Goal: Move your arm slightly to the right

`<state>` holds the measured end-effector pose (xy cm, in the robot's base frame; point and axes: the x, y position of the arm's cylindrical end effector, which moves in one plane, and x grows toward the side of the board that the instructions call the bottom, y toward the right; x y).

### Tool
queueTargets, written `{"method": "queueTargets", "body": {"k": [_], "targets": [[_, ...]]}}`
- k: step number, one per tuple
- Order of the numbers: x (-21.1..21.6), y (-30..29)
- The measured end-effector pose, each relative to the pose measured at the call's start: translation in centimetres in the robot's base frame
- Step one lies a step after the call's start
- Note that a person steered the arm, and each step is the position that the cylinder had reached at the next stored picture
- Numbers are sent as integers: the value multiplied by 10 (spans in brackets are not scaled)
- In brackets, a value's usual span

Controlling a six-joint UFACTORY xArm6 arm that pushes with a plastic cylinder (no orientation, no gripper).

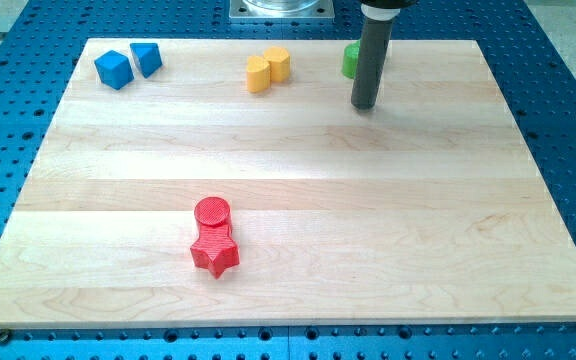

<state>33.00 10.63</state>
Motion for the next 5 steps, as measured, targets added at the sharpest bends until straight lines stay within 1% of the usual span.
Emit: {"method": "queueTargets", "body": {"k": [5], "targets": [[7, 4]]}}
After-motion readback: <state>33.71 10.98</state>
